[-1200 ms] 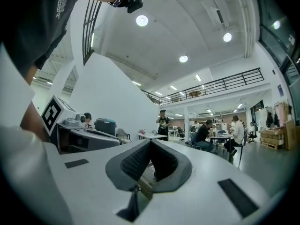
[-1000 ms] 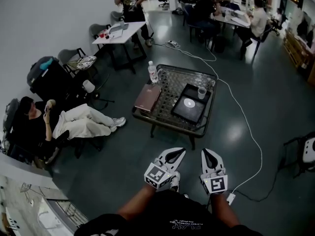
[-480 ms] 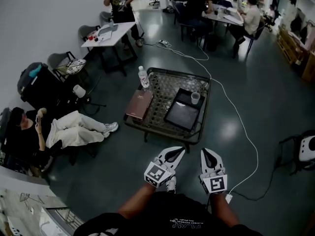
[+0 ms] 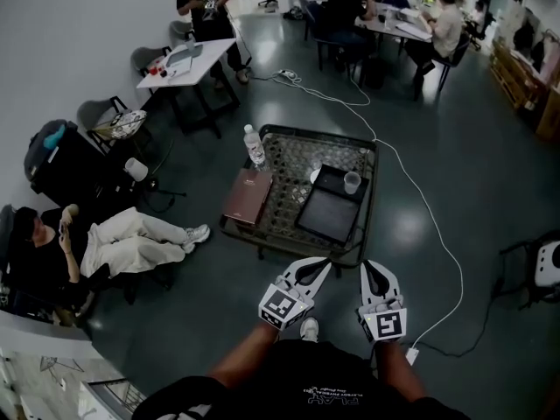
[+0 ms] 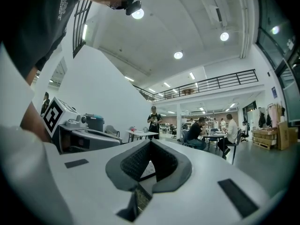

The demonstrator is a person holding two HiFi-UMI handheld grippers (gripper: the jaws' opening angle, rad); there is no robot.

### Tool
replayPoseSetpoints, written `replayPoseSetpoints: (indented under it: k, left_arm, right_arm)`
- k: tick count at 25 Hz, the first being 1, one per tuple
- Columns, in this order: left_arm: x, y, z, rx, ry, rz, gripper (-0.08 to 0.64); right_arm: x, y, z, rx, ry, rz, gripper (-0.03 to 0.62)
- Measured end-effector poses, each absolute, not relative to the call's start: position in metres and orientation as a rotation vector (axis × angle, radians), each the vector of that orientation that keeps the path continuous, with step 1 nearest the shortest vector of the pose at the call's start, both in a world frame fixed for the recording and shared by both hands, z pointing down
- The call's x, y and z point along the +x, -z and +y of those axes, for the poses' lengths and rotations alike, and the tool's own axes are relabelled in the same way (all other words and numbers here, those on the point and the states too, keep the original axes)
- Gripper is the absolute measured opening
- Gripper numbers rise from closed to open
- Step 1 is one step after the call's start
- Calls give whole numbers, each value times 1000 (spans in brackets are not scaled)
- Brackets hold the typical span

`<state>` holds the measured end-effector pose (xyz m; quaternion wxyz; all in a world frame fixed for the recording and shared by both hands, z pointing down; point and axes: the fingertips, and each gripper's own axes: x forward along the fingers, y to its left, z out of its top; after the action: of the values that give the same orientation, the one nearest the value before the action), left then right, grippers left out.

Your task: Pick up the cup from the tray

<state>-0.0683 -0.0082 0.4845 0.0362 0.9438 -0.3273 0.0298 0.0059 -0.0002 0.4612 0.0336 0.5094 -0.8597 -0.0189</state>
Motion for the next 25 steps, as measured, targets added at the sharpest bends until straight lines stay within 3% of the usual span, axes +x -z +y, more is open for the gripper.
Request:
replayPoseSetpoints:
  k: [25]
  left_arm:
    - [-49, -475, -69, 2947, -77, -992, 9]
  right_arm:
    - [20, -447, -66, 1597, 136, -2686, 8]
